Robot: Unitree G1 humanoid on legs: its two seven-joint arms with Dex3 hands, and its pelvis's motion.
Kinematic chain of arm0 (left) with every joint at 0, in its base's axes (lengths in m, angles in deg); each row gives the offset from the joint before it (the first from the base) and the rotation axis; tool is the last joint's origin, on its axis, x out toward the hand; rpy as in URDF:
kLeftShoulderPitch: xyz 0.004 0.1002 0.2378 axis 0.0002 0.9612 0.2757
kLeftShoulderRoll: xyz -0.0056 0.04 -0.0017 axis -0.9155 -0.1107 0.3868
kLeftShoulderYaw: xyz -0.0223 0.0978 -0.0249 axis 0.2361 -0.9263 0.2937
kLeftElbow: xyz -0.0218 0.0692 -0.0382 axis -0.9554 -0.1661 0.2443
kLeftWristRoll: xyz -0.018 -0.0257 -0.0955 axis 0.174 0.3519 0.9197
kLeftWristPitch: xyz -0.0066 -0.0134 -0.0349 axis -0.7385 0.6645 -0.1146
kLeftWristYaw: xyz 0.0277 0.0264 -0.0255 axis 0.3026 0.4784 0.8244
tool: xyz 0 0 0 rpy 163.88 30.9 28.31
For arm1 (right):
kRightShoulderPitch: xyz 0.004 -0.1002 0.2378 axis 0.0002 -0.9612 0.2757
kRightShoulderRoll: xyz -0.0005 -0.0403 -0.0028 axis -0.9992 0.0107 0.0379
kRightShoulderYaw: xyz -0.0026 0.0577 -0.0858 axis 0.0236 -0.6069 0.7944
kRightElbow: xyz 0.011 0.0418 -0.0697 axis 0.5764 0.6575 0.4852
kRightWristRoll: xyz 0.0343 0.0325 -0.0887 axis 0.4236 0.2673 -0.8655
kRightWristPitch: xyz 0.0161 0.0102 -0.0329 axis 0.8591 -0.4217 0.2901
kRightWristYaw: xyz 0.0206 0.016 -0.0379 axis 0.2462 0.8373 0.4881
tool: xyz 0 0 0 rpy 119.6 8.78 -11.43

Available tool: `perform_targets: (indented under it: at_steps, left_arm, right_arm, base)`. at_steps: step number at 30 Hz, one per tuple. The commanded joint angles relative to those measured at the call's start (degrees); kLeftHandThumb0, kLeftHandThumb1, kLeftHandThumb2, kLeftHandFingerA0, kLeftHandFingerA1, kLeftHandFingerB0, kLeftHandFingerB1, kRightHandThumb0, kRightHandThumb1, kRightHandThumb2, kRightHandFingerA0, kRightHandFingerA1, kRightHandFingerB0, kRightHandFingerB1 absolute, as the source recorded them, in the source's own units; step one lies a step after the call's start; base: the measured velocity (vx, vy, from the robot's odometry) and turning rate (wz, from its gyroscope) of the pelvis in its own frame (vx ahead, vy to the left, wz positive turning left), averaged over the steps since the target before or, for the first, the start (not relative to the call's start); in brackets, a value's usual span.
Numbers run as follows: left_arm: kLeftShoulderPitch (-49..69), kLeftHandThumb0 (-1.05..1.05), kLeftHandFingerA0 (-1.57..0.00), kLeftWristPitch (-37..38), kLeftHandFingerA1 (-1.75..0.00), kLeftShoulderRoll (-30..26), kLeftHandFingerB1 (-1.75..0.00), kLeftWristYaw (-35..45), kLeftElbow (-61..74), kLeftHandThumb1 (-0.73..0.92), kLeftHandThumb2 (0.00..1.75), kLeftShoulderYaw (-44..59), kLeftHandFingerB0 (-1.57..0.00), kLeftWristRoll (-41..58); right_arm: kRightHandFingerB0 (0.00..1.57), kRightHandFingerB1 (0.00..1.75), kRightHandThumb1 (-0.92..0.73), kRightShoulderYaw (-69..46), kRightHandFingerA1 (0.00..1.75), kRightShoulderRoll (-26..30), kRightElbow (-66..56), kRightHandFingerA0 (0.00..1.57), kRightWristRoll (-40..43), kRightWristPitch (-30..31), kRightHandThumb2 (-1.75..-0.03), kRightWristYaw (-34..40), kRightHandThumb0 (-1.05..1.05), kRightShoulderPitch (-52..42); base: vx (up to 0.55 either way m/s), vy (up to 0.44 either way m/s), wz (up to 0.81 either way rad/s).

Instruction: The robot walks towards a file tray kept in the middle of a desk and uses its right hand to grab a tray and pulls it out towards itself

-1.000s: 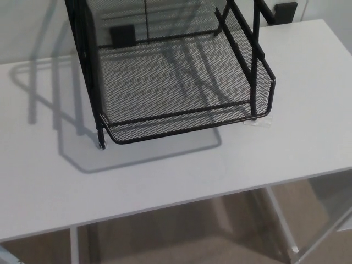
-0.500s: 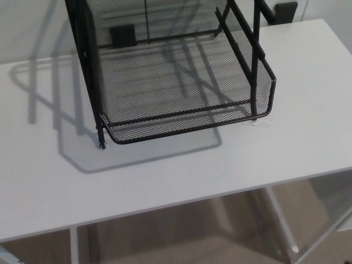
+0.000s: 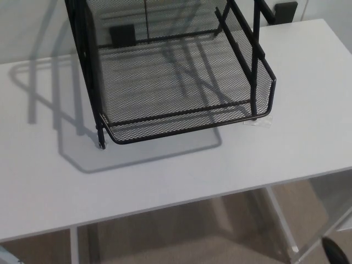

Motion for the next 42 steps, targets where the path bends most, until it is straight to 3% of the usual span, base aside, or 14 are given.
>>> perform_targets:
  at_steps: [1, 4, 17, 18, 20, 21, 26, 29, 30, 35, 36, 39, 40, 42]
  left_arm:
    - [1.0, -0.39, -0.44, 2.5, -0.47, -3.5, -0.33, -0.7, 3.6, 0.72, 0.63, -2.7, -0.27, -4.6]
    - [0.7, -0.40, -0.45, 1.9, -0.46, -3.5, -0.33, -1.1, 3.9, 0.71, 0.63, -3.4, -0.28, -5.4]
    - [1.0, -0.39, -0.42, 2.4, -0.48, -3.5, -0.32, -1.4, 3.9, 0.71, 0.63, -3.6, -0.27, -4.7]
    - [1.3, -0.28, -0.34, 2.2, -0.61, -3.5, -0.49, -1.5, 4.3, 0.50, 0.97, -3.8, -0.13, -4.8]
    - [1.8, -0.28, -0.34, 2.5, -0.61, -3.4, -0.49, -1.5, 4.2, 0.50, 0.97, -3.8, -0.13, -4.7]
    - [1.7, -0.37, -0.41, 3.2, -0.52, -3.4, -0.34, -1.3, 3.4, 0.70, 0.63, -3.8, -0.27, -4.4]
    - [1.6, -0.36, -0.41, 4.3, -0.54, -3.5, -0.33, -1.7, 2.5, 0.68, 0.60, -3.9, -0.28, -4.5]
    - [1.9, -0.27, -0.33, 3.8, -0.61, -3.9, -0.49, -0.9, 3.0, 0.51, 0.97, -4.2, -0.12, -4.5]
    - [1.9, -0.37, -0.42, 3.8, -0.50, -4.1, -0.33, -0.9, 3.2, 0.70, 0.61, -4.4, -0.26, -4.8]
    - [1.7, -0.38, -0.41, 3.5, -0.49, -4.1, -0.33, -0.9, 3.6, 0.71, 0.63, -4.6, -0.27, -4.8]
    - [1.5, -0.29, -0.34, 3.4, -0.61, -4.3, -0.50, -1.0, 3.7, 0.50, 0.97, -4.8, -0.13, -5.1]
    - [1.4, -0.29, -0.34, 3.5, -0.61, -4.3, -0.50, -1.1, 3.6, 0.49, 0.96, -5.0, -0.14, -5.1]
    - [1.3, -0.39, -0.42, 3.4, -0.48, -4.3, -0.33, -1.2, 3.6, 0.69, 0.62, -5.0, -0.28, -5.2]
    - [1.1, -0.29, -0.34, 3.0, -0.61, -4.4, -0.50, -1.6, 3.8, 0.48, 0.95, -5.3, -0.13, -5.7]
  right_arm:
    - [0.08, 0.22, -0.64, 11.3, 0.21, -7.1, -24.1, 0.04, -45.5, 15.6, -0.64, -19.3, -0.53, 26.7]
    - [0.02, 0.18, -0.52, 13.3, 0.15, -7.8, -21.1, 0.00, -52.3, 17.8, -0.86, -22.5, -0.69, 31.6]
    - [0.04, 0.10, -0.46, 21.0, 0.05, -7.1, 0.9, 0.00, -67.7, 30.9, -0.78, -19.1, -0.74, 48.5]
    - [0.04, 0.08, -0.45, 21.6, 0.03, -7.0, 1.9, 0.00, -68.4, 31.8, -0.77, -19.0, -0.74, 48.9]
    - [0.04, 0.08, -0.45, 22.3, 0.03, -7.0, 2.6, 0.00, -68.7, 32.7, -0.77, -18.8, -0.74, 49.0]
    - [0.05, 0.08, -0.45, 23.4, 0.01, -7.3, 5.1, 0.00, -70.5, 34.6, -0.76, -17.0, -0.74, 49.6]
    - [0.03, 0.04, -0.46, 25.3, 0.00, -7.1, 8.2, 0.00, -74.5, 38.2, -0.76, -16.6, -0.76, 51.1]
    - [0.05, 0.05, -0.43, 26.8, 0.00, -7.0, 11.1, 0.00, -76.6, 41.0, -0.74, -15.2, -0.72, 51.9]
    - [0.02, 0.04, -0.44, 27.3, 0.01, -6.9, 12.0, 0.00, -77.6, 42.0, -0.75, -15.0, -0.72, 52.2]
    - [0.01, 0.03, -0.44, 29.2, 0.01, -6.4, 16.1, 0.00, -82.1, 45.9, -0.76, -18.9, -0.72, 55.4]
    - [0.01, 0.04, -0.44, 29.4, 0.01, -6.2, 16.9, 0.00, -82.5, 46.5, -0.76, -20.0, -0.72, 56.0]
    - [0.02, 0.04, -0.44, 30.1, 0.00, -5.7, 18.7, 0.00, -83.4, 48.0, -0.76, -22.3, -0.73, 57.2]
    - [0.02, 0.05, -0.44, 30.2, 0.00, -5.7, 19.2, 0.00, -83.5, 48.4, -0.76, -22.6, -0.72, 57.4]
    - [0.00, 0.04, -0.43, 30.5, 0.00, -5.6, 20.7, 0.00, -83.3, 49.8, -0.76, -23.8, -0.71, 57.9]
  base:
    - [0.00, 0.000, 0.00]
    - [0.00, 0.000, 0.00]
    - [0.00, 0.000, 0.00]
    - [0.00, 0.000, 0.00]
    - [0.00, 0.000, 0.00]
    - [0.00, 0.000, 0.00]
    - [0.00, 0.000, 0.00]
    - [0.00, 0.000, 0.00]
    - [0.00, 0.000, 0.00]
    - [0.00, 0.000, 0.00]
    - [0.00, 0.000, 0.00]
    - [0.00, 0.000, 0.00]
    - [0.00, 0.000, 0.00]
    - [0.00, 0.000, 0.00]
